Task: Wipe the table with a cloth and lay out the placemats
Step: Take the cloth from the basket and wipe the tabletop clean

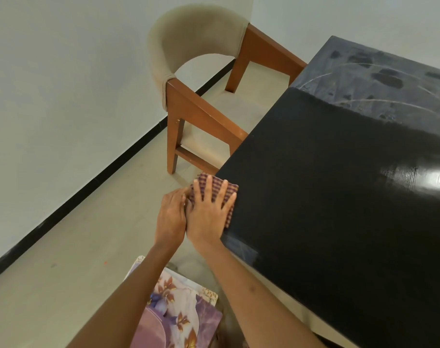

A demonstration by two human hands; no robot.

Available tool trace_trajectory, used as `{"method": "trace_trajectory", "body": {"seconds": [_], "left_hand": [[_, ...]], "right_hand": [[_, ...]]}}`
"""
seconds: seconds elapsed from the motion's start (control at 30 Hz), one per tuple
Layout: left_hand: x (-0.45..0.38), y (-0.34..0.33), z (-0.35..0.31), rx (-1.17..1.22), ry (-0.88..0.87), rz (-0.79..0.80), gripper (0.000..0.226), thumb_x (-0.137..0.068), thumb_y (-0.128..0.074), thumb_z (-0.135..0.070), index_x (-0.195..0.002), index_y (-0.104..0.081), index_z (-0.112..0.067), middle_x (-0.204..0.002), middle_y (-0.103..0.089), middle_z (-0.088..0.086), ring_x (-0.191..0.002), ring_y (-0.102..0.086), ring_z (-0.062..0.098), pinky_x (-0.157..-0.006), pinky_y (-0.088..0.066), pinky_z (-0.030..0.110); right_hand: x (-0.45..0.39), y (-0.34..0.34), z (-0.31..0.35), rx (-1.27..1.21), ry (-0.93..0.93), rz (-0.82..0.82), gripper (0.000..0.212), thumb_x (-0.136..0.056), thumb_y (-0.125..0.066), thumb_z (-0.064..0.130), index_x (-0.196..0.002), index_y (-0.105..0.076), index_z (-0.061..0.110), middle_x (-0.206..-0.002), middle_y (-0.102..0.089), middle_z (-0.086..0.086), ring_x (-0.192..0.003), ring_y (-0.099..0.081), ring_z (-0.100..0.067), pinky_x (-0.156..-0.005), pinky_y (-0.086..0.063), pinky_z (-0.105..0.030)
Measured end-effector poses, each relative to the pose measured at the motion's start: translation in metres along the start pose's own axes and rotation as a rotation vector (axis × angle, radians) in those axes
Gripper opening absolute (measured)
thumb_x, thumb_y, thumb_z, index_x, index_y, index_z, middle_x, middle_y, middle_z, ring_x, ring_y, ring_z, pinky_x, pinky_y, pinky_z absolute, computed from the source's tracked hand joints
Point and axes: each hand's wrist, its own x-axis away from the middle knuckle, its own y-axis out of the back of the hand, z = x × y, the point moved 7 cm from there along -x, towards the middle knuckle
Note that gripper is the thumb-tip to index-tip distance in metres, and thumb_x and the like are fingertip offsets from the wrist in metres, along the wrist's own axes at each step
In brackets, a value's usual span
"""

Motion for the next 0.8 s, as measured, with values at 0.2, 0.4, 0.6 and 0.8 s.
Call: {"method": "trace_trajectory", "body": {"seconds": [0.2, 0.4, 0.6, 0.8], "left_hand": [[0.007, 0.003, 0.003, -0.087, -0.045, -0.041, 0.033, -0.101, -0.036, -0.019, -0.124, -0.057, -0.006, -0.121, -0.058, 0.015, -0.110, -0.054, 0.023, -0.086, -0.038, 0.022], [0.010, -0.003, -0.012, -0.073, -0.036, 0.009, 0.032, -0.099, -0.040, -0.008, -0.126, -0.056, -0.002, -0.125, -0.055, 0.020, -0.115, -0.051, 0.032, -0.099, -0.038, 0.033], [0.010, -0.005, -0.009, -0.046, 0.001, 0.044, 0.034, -0.099, -0.040, -0.012, -0.128, -0.055, -0.005, -0.129, -0.053, 0.018, -0.117, -0.049, 0.030, -0.105, -0.037, 0.037], [0.011, 0.000, 0.008, -0.012, -0.038, 0.018, 0.033, -0.102, -0.035, -0.015, -0.128, -0.054, -0.008, -0.123, -0.056, 0.016, -0.110, -0.054, 0.023, -0.093, -0.040, 0.028]], "right_hand": [[0.017, 0.001, -0.017, 0.040, 0.068, 0.020, 0.056, -0.100, -0.015, 0.055, -0.153, -0.011, 0.035, -0.163, -0.008, -0.003, -0.148, 0.005, -0.040, -0.114, 0.003, -0.062], [0.096, 0.019, -0.099, -0.020, -0.132, -0.192, 0.058, -0.095, -0.030, 0.045, -0.146, -0.015, 0.024, -0.146, -0.046, -0.013, -0.136, -0.036, -0.045, -0.109, -0.027, -0.063], [0.108, 0.009, -0.096, -0.003, -0.200, -0.083, 0.060, -0.093, -0.025, 0.051, -0.145, -0.033, 0.021, -0.147, -0.044, -0.017, -0.135, -0.033, -0.050, -0.108, -0.020, -0.066], [0.063, 0.001, -0.009, 0.014, 0.018, -0.035, 0.063, -0.097, -0.034, 0.054, -0.153, -0.022, 0.028, -0.160, -0.017, -0.012, -0.144, -0.007, -0.049, -0.111, -0.006, -0.068]]}}
